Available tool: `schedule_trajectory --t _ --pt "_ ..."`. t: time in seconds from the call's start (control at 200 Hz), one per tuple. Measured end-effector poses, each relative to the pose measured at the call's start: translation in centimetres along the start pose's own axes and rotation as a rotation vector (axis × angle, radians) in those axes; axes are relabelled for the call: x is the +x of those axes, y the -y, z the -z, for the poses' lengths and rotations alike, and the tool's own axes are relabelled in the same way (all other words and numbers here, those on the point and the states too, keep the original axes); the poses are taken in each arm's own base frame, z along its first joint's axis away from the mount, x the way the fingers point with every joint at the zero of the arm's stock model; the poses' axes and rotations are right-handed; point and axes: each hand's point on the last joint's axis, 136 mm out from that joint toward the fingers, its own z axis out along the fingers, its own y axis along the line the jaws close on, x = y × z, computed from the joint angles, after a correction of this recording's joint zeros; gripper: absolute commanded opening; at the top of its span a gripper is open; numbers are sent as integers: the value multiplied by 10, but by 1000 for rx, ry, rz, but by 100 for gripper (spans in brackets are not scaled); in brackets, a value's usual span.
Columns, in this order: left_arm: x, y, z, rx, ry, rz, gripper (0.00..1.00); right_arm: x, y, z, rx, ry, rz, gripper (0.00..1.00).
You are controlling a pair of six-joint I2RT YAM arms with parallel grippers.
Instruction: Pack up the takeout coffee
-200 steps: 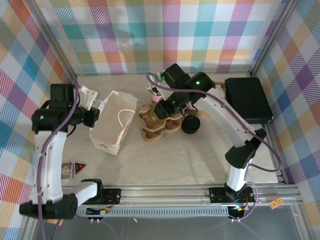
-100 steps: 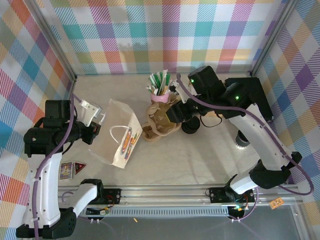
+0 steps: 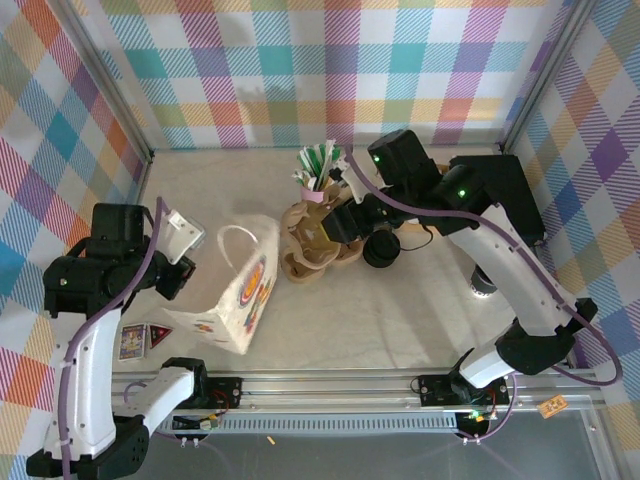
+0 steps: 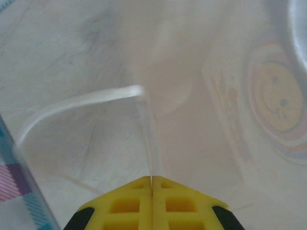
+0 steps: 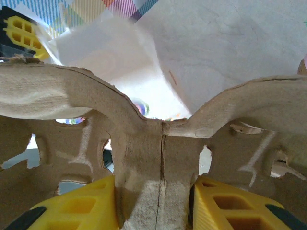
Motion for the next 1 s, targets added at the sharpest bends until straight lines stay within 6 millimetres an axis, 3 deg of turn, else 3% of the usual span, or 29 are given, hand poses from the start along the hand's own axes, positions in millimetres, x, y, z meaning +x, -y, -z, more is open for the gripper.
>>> schedule_trajectory --t 0.235,0.505,1.0 --pt "-2 -1 7 -8 -2 -25 0 3 2 -8 -6 -10 -4 39" --pt "-28 -1 -7 63 62 -32 0 9 4 -13 -13 -21 -8 39" --pt "-23 9 -12 90 88 -86 0 -18 -30 -6 -188 65 48 39"
